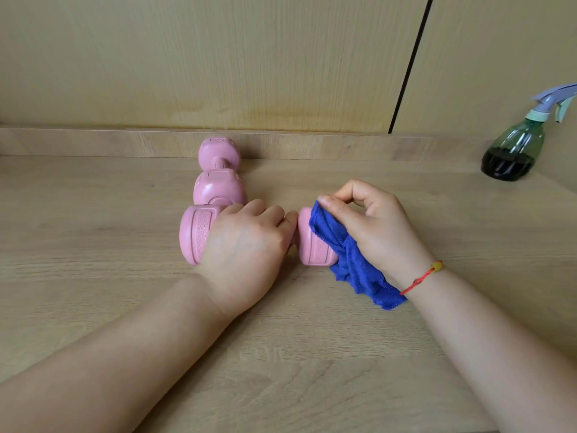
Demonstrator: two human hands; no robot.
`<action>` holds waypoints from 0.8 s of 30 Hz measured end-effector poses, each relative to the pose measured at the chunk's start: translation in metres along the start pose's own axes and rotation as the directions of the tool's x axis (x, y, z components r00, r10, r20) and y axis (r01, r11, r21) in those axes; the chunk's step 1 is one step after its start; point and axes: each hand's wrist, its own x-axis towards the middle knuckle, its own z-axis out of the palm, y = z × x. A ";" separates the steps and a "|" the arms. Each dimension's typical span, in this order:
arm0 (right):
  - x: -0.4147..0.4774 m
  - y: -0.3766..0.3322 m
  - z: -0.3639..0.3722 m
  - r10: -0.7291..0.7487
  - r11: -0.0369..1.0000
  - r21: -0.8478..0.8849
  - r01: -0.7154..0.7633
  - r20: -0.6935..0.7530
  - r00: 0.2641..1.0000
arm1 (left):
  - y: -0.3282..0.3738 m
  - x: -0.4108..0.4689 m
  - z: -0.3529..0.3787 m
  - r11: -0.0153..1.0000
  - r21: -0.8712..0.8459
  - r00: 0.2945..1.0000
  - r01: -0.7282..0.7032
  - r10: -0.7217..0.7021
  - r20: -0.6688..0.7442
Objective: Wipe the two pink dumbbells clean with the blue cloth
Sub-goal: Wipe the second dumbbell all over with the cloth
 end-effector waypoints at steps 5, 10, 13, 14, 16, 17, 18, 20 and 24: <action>-0.002 0.005 -0.012 -0.008 0.997 0.074 -0.004 0.152 0.988 | 0.001 0.000 -0.004 0.999 -0.034 1.000 0.005 -0.005 0.009; -0.010 0.008 -0.015 0.015 1.000 -0.017 -0.010 0.290 0.957 | 0.002 0.003 -0.005 0.998 -0.038 0.997 0.040 -0.037 0.067; -0.010 0.008 -0.010 -0.045 0.993 -0.099 0.066 0.203 0.978 | 0.002 0.006 -0.005 0.999 -0.022 0.995 0.030 -0.027 0.099; -0.010 0.008 -0.009 -0.067 0.988 -0.125 0.091 0.184 0.981 | 0.002 0.007 -0.006 1.000 -0.008 0.993 0.025 -0.024 0.113; -0.010 0.008 -0.008 -0.108 0.974 -0.181 0.137 0.160 0.981 | 0.002 0.006 -0.007 1.000 0.015 0.991 0.015 -0.017 0.130; -0.009 0.007 -0.007 -0.127 0.966 -0.208 0.156 0.145 0.981 | 0.002 0.005 -0.008 1.000 0.020 0.991 0.012 -0.014 0.134; -0.009 0.007 -0.005 -0.150 0.958 -0.229 0.175 0.123 0.981 | 0.002 0.005 -0.009 1.000 0.018 0.991 0.008 -0.010 0.136; -0.008 0.007 -0.003 -0.212 0.937 -0.269 0.224 0.074 0.974 | 0.003 0.003 -0.011 1.000 0.000 0.989 -0.004 0.004 0.151; -0.007 0.011 -0.004 -0.332 0.895 -0.322 0.310 -0.012 0.943 | -0.002 0.003 -0.015 0.997 -0.058 0.986 -0.042 0.051 0.161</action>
